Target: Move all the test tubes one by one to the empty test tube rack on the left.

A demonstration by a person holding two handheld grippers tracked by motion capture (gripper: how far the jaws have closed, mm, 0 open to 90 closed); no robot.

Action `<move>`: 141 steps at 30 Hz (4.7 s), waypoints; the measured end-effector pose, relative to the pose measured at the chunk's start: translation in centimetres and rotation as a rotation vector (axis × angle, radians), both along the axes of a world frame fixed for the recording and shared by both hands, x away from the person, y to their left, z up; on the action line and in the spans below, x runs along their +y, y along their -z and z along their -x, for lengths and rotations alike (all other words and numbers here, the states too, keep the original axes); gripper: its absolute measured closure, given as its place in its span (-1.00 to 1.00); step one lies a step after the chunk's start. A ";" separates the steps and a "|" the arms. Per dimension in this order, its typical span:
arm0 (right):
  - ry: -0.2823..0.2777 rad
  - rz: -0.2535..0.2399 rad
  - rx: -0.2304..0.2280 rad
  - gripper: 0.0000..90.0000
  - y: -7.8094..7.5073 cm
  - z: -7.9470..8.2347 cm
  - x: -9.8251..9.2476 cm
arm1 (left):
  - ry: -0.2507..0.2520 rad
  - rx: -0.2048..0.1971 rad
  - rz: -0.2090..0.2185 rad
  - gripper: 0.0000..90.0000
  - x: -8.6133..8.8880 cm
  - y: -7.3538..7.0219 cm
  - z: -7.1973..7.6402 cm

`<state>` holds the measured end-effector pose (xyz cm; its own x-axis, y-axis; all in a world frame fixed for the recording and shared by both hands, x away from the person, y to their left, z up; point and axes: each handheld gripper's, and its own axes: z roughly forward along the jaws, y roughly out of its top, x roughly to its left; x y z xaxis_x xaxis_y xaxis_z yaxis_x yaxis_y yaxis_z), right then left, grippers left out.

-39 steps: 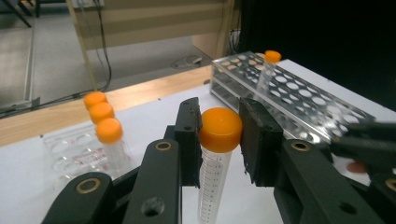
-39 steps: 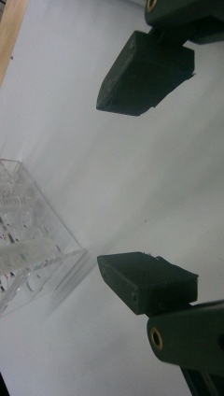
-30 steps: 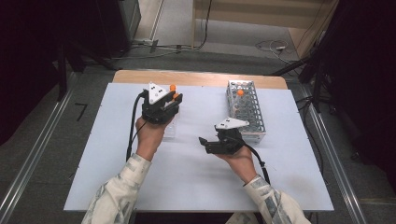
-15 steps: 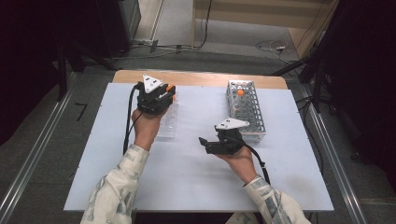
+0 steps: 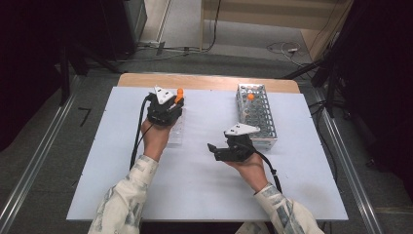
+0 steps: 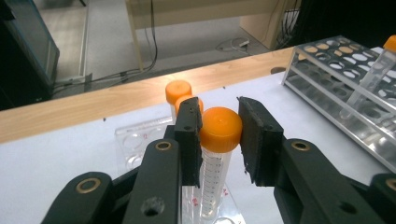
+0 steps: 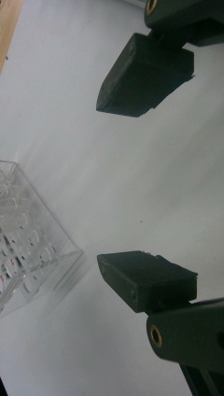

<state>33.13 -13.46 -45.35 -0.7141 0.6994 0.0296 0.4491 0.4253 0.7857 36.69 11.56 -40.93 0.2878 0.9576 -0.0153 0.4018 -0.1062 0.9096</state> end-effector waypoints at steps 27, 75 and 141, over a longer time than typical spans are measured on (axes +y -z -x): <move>0.080 -0.016 -0.064 -0.50 -1.7 -0.4 -1.7 | 0.003 -0.041 0.081 -0.46 -0.3 0.8 4.0; 0.395 0.041 0.027 0.59 -3.1 -13.4 -5.6 | 0.048 -0.064 0.110 -0.45 -0.2 0.9 6.3; -0.179 0.022 -0.037 0.59 -2.6 -0.8 6.2 | 0.282 -0.001 0.089 0.51 -3.4 1.1 7.1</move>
<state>33.92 -7.25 -42.72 -0.8276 0.5612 -0.0129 0.3357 0.5132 0.7899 29.61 8.14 -42.00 0.5426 0.8346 -0.0950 0.3672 -0.1339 0.9205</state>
